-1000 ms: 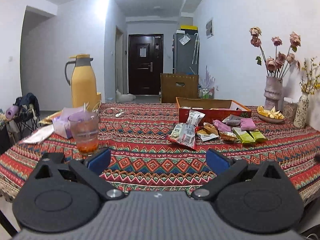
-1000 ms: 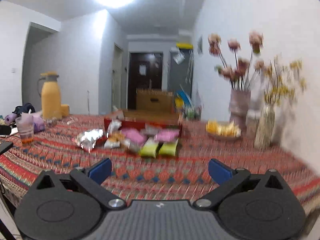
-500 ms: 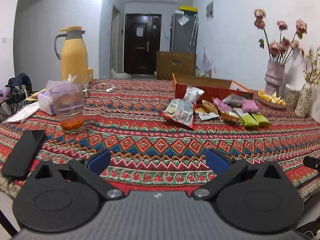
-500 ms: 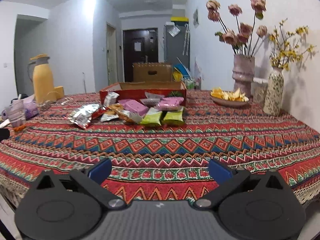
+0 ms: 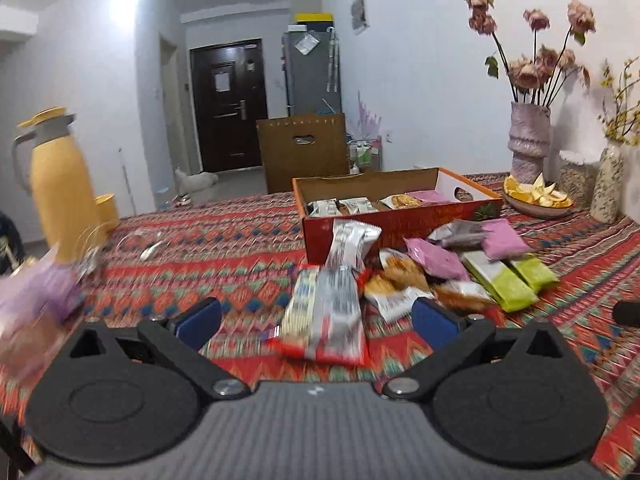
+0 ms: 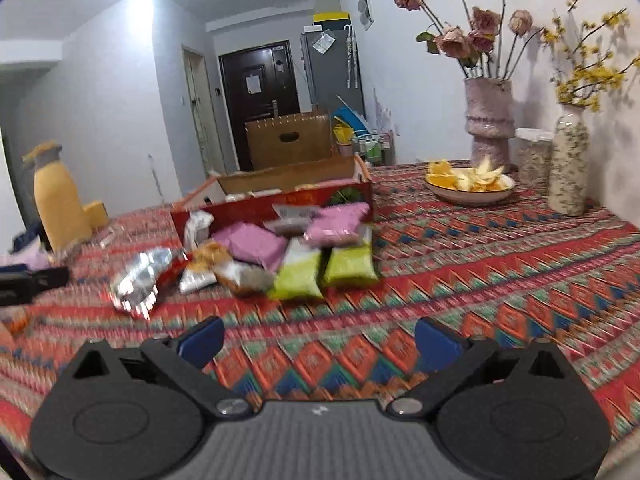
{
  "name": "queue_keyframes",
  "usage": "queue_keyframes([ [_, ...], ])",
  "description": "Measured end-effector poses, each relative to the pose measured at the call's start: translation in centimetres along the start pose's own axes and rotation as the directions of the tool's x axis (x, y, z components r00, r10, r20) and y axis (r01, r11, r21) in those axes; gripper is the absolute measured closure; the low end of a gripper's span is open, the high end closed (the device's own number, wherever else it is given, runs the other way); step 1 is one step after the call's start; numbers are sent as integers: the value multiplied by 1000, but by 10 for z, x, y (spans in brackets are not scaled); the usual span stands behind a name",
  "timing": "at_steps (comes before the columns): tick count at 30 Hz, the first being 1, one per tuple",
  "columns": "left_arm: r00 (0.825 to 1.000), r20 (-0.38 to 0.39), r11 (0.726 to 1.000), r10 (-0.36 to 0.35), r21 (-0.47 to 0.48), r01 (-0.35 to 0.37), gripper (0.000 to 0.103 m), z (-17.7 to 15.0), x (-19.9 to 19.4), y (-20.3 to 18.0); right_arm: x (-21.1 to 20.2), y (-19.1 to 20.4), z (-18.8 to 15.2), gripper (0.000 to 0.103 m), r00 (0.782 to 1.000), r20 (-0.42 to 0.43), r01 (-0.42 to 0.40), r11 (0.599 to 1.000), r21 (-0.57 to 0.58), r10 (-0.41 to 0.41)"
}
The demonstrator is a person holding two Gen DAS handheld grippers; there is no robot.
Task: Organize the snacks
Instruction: 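Grasp a blue-and-white wafer packet with the left tool while the right tool reaches a white packet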
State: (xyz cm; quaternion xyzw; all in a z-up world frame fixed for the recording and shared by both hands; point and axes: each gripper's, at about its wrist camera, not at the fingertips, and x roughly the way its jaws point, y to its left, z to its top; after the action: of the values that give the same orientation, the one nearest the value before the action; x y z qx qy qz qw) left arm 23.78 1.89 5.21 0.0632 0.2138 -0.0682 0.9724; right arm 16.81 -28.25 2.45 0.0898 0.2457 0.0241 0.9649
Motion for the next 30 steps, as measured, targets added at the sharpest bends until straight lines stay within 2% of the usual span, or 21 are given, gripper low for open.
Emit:
queue_keyframes([
  [3, 998, -47, 999, -33, 1, 33, 0, 12, 48, 4, 26, 7, 19, 12, 1000, -11, -24, 999, 27, 24],
  [7, 992, -116, 999, -44, -17, 42, 0, 11, 106, 9, 67, 19, 40, 14, 994, -36, -104, 990, 94, 107],
  [9, 991, -125, 999, -36, -24, 34, 0, 7, 124, 11, 91, 28, 48, 19, 990, -58, -122, 987, 105, 129],
  [13, 985, -147, 992, -89, -104, 74, 0, 1, 147, 21, 144, 49, 55, 28, 983, -108, -133, 982, 133, 148],
  [17, 981, -153, 988, -123, -108, 107, 11, -4, 152, 20, 185, 69, 53, 34, 986, -145, -71, 992, 101, 85],
  [18, 981, -152, 990, -123, -95, 109, 17, -5, 151, 18, 192, 72, 51, 35, 986, -151, -52, 995, 79, 64],
  [19, 982, -154, 991, -113, -86, 101, 23, -5, 152, 16, 196, 75, 49, 38, 986, -156, -41, 997, 61, 50],
  [25, 982, -173, 995, -69, -87, 55, 32, -12, 155, 15, 183, 99, 28, 41, 989, -145, 8, 988, -151, -30],
  [28, 981, -180, 994, -78, -86, 64, 32, -12, 148, 17, 167, 103, 18, 42, 990, -131, 25, 970, -242, -59],
  [30, 978, -187, 993, -88, -96, 71, 28, -12, 150, 18, 160, 98, 15, 40, 988, -135, 43, 968, -245, -78],
])
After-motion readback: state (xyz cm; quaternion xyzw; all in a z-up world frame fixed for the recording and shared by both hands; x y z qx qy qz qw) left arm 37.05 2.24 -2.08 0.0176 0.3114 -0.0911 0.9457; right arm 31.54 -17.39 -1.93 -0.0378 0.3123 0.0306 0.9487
